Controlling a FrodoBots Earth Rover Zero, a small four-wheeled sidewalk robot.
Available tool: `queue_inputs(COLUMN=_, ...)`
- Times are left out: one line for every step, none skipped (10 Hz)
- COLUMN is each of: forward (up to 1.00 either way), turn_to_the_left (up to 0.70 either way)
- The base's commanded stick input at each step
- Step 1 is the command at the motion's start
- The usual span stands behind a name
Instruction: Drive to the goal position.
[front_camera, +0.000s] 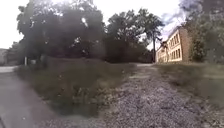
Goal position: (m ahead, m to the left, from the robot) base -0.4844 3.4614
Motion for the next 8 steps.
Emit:
queue_inputs(forward=0.0, turn_to_the_left=0.45)
queue_inputs(forward=0.0, turn_to_the_left=0.45)
queue_inputs(forward=0.0, turn_to_the_left=0.45)
queue_inputs(forward=0.0, turn_to_the_left=0.45)
queue_inputs(forward=0.0, turn_to_the_left=0.45)
queue_inputs(forward=0.0, turn_to_the_left=0.45)
queue_inputs(forward=0.0, turn_to_the_left=0.45)
queue_inputs(forward=0.0, turn_to_the_left=0.41)
